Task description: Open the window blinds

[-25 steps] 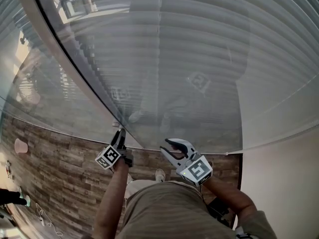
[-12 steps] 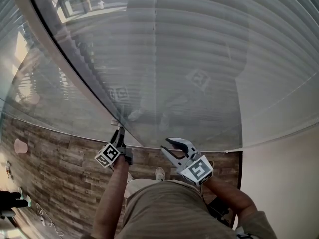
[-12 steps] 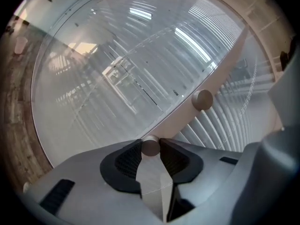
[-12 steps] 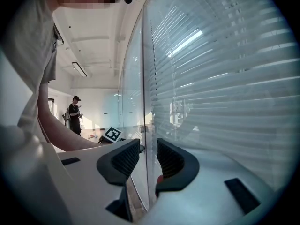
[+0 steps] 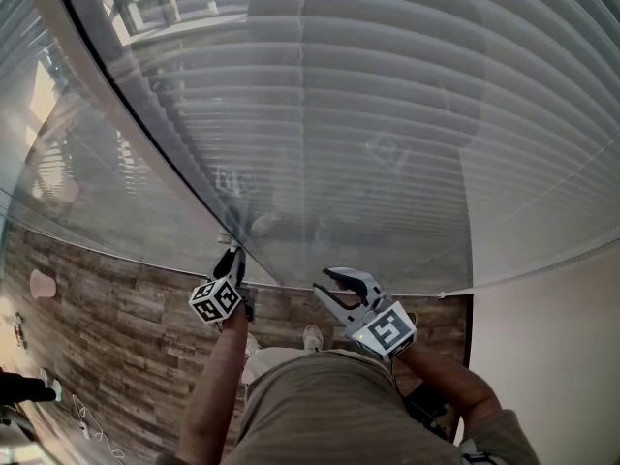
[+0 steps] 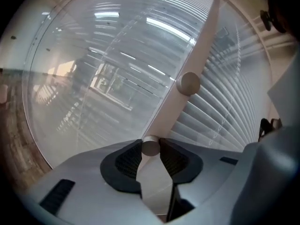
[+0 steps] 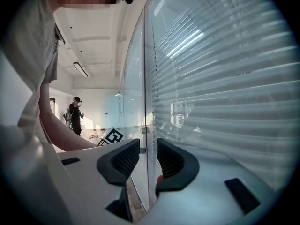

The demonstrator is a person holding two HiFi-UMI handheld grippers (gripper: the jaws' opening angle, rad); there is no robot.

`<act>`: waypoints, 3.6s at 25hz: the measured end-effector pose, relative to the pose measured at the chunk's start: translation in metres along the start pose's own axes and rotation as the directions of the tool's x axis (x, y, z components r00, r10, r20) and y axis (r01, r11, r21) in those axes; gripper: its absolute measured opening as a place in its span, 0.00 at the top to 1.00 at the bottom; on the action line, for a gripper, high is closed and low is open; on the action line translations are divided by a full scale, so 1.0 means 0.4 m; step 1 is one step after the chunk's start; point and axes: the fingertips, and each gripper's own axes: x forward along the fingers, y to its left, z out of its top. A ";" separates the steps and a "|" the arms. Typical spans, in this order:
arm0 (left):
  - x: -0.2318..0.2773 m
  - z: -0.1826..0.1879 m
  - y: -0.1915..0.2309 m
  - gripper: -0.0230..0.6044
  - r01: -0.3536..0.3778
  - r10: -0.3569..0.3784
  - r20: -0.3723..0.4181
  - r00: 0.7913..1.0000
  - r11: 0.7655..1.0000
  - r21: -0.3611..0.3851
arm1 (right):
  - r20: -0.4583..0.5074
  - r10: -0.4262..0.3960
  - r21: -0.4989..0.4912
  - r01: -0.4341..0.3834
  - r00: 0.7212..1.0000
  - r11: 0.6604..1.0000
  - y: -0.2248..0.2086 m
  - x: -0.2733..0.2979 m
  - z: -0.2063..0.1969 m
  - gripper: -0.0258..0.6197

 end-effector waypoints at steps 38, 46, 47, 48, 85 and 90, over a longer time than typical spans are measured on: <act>0.005 -0.020 -0.018 0.75 -0.224 0.303 0.025 0.953 0.644 0.732 | -0.006 -0.037 0.008 0.037 0.999 0.999 -0.045 -0.024 0.003 0.77; -0.005 -0.015 -0.035 0.67 -0.096 0.110 0.004 0.994 0.847 0.523 | -0.001 -0.041 0.023 0.041 0.999 0.999 -0.050 -0.037 -0.003 0.77; -0.007 -0.017 -0.025 0.63 -0.071 0.076 0.002 0.997 0.917 0.393 | 0.000 -0.042 0.025 0.042 0.999 0.999 -0.051 -0.038 -0.006 0.77; -0.010 -0.016 -0.011 0.61 -0.042 0.040 0.015 0.999 0.974 0.222 | 0.001 -0.044 0.026 0.044 0.999 0.999 -0.053 -0.038 -0.009 0.77; -0.004 0.003 -0.005 0.75 -0.019 0.021 -0.011 1.000 0.985 0.173 | 0.002 -0.004 0.042 0.004 1.000 0.999 -0.051 0.007 -0.005 0.77; -0.006 0.001 -0.014 0.75 -0.081 0.094 -0.016 0.995 0.923 0.377 | 0.000 -0.005 0.045 0.005 1.000 0.999 -0.048 0.005 -0.008 0.77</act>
